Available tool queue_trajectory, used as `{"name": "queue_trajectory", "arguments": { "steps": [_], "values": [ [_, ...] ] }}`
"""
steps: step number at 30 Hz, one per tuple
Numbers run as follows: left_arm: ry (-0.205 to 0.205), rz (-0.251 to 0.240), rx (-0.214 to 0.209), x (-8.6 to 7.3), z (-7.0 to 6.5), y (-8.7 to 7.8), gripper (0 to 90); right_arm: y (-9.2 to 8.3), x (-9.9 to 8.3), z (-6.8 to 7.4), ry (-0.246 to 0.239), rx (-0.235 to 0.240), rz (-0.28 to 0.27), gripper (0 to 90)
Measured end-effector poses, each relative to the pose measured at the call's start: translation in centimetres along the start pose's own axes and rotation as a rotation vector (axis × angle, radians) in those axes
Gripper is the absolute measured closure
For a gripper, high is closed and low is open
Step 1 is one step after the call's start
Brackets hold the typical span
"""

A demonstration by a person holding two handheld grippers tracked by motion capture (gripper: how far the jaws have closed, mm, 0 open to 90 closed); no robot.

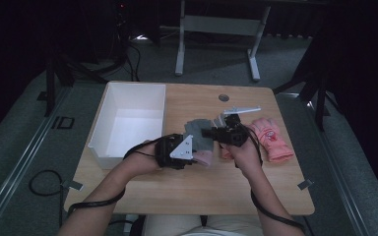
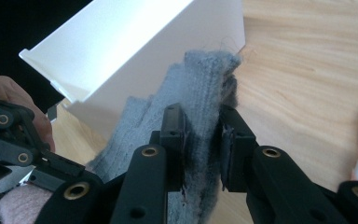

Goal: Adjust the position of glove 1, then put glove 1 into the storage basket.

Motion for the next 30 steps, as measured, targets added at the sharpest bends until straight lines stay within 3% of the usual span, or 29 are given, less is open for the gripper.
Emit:
{"name": "queue_trajectory", "arguments": {
  "steps": [11,17,18,27,30],
  "values": [
    [0.026,0.052,0.030,-0.5,2.6,-3.3,69.8,1.2,3.1,1.7,-0.043,0.009,-0.018,74.5],
    [0.021,0.060,0.035,-1.6,3.9,-5.1,69.6,3.0,5.5,3.3,-0.065,0.028,-0.022,74.4],
    [0.033,0.063,0.042,-2.2,4.4,-5.9,69.6,3.4,5.8,3.6,-0.066,0.029,-0.024,74.5],
    [0.016,0.082,0.055,-5.0,5.8,-8.4,69.5,6.6,7.7,5.6,-0.082,0.049,-0.029,74.4],
    [0.000,0.116,0.070,-6.9,6.5,-9.7,69.4,9.0,8.7,6.7,-0.085,0.065,-0.017,74.5]
  ]
}}
Point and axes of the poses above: each handheld gripper's, and its own axes: y roughly forward along the jaws, x roughly out of its top, z roughly to its left, the point moved 7 cm from there along y, roughly forward along the jaws, and after that the axes turned 7 degrees about x, right-handed, at the moved point
